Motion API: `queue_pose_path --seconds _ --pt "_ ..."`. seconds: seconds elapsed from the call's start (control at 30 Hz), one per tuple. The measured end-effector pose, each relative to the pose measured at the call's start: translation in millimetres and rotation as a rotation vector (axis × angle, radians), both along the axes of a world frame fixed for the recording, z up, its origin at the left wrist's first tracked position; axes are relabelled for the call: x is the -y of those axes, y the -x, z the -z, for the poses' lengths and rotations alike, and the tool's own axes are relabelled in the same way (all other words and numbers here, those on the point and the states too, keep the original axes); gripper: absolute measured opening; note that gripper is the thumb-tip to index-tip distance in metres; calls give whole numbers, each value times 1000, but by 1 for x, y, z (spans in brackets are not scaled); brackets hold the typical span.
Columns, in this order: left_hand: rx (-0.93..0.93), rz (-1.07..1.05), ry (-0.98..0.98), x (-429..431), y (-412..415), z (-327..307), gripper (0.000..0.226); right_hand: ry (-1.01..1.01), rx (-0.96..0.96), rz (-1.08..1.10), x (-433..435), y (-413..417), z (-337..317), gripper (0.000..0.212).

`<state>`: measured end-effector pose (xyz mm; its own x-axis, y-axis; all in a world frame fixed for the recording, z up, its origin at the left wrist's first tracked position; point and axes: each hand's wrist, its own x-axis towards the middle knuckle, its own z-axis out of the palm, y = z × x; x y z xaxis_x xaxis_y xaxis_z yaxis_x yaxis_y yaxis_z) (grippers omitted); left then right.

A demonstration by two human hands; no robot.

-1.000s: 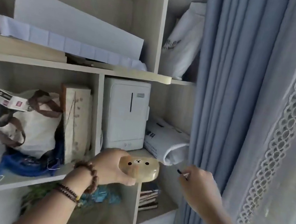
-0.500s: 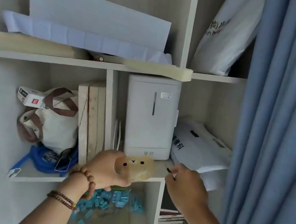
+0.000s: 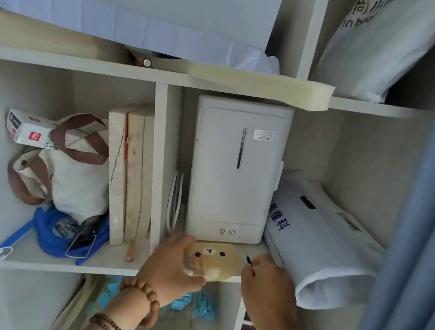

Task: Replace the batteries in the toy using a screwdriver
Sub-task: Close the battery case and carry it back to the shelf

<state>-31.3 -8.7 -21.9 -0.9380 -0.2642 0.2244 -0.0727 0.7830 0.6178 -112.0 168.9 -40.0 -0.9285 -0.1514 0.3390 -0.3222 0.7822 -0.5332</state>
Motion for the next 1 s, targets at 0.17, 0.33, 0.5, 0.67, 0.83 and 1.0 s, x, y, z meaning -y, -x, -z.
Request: queue_pose_path --seconds 0.17,0.33,0.5,0.67,0.83,1.0 --pt "-14 -49 -4 -3 11 7 72 -70 -31 34 5 16 8 22" --pt "35 -75 -65 -2 20 9 80 -128 -47 42 8 28 13 22" --pt "50 -83 -89 -1 24 13 82 -154 -53 64 11 33 17 23" --pt "41 -99 -109 1 26 16 92 -178 -66 73 11 29 16 25" --pt "33 -113 -112 2 28 19 95 -206 -84 87 11 27 15 28" --pt "24 -116 -91 2 27 21 89 -182 -86 86 11 28 16 31"
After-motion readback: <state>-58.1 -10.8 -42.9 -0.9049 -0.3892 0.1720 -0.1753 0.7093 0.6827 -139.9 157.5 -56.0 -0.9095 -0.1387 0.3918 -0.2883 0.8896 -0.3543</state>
